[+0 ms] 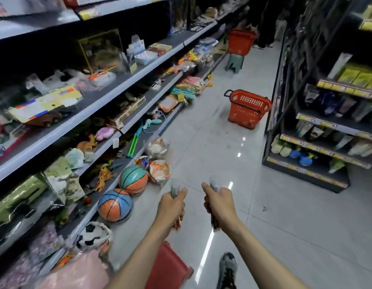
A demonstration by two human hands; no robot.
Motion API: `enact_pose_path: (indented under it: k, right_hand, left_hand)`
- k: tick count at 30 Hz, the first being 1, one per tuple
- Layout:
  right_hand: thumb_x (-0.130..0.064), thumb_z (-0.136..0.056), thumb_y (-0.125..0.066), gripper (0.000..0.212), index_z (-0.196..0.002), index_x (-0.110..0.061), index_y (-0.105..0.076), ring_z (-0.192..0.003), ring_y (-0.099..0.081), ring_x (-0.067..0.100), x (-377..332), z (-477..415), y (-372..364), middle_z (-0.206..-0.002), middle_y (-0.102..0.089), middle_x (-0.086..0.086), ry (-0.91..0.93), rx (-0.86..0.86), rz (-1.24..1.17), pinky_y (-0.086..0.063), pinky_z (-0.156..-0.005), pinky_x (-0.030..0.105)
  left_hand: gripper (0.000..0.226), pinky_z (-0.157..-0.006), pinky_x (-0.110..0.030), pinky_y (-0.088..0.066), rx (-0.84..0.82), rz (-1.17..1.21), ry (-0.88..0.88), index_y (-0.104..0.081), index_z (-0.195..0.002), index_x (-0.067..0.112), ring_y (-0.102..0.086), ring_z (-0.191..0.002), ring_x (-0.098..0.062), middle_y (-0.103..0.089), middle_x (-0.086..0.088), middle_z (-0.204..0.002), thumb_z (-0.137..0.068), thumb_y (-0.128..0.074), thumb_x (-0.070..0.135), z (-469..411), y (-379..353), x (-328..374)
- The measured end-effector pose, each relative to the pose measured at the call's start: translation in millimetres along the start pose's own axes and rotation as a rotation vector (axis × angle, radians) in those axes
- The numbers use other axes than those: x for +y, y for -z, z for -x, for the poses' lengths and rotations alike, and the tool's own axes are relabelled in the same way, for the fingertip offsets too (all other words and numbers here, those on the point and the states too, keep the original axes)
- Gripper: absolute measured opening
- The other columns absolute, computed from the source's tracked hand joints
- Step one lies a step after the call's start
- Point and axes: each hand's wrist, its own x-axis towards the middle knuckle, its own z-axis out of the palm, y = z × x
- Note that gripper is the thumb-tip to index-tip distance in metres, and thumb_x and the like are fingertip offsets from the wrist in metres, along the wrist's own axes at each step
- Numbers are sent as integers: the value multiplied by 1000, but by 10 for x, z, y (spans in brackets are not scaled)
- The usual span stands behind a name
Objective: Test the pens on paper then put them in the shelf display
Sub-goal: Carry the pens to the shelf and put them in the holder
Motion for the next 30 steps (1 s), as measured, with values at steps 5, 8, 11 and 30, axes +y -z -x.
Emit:
enact_pose_path:
  k: [5, 8, 11, 30]
  right_hand:
    - [-23, -91, -66, 37, -65, -18, -40, -51, -38, 20, -536, -1093, 355, -56, -36, 6, 36, -143, 40, -33, -55, 34]
    - [-21, -90, -66, 39, -63, -20, -37, -49, -34, 19, -824, -1641, 495, -53, -35, 2, 38, -247, 90, -31, -54, 32]
    - [-19, -89, -67, 34, -69, -18, -39, -50, -31, 18, -1104, -2135, 482, -57, -34, 2, 23, -342, 103, -27, -49, 29]
    - [-17, -89, -68, 28, -64, -17, -54, -52, -41, 19, -2904, -5081, -1185, -55, -46, 2, 136, -527, 167, -34, -54, 34]
  left_hand:
    - [36, -55, -29, -42, 125, 42, 6, -52, -79, 19, -49, -51, -18, -53, 2, -57, -99, -65, 47, -647, -644, 632]
    - [29, -50, -27, -40, 146, 62, 14, -55, -85, 17, -47, -49, -17, -52, 1, -59, -97, -67, 40, -949, -882, 969]
    - [21, -46, -25, -36, 210, 138, 53, -55, -92, 17, -42, -48, -15, -49, 0, -61, -98, -68, 33, -1203, -1001, 1242]
    - [28, -50, -29, -37, 358, 252, -14, -55, -78, 18, -45, -45, -19, -51, -3, -59, -84, -69, 42, -4338, -419, 3059]
